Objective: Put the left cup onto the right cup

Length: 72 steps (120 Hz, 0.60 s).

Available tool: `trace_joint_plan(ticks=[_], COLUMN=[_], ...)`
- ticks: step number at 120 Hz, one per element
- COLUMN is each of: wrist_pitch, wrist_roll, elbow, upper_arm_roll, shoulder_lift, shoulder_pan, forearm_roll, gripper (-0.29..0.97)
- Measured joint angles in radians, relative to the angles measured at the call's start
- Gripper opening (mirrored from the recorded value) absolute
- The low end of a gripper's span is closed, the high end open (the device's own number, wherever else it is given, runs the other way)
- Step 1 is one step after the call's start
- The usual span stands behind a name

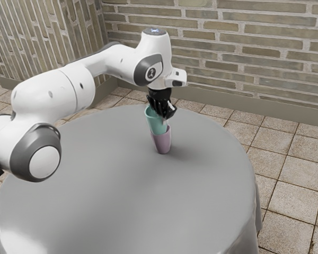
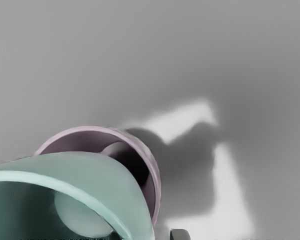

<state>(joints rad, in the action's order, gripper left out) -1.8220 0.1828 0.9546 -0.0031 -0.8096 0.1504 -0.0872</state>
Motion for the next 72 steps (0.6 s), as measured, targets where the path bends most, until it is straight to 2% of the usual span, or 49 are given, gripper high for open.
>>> trace_joint_plan(ticks=[14,29,48,72], wrist_pitch=[-0.010,-0.021,-0.025,-0.021], wrist_roll=[0.002,0.003,0.004,0.006], elbow=[0.001,0.002,0.002,0.018], upper_arm_roll=[0.001,0.000,0.001,-0.001], shoulder_lift=[-0.004,-0.004,0.005,0.040], shoulder_pan=[0.000,0.000,0.000,0.001], forearm_roll=[0.002,0.002,0.003,0.005], gripper=[0.32,0.48,0.58,0.64])
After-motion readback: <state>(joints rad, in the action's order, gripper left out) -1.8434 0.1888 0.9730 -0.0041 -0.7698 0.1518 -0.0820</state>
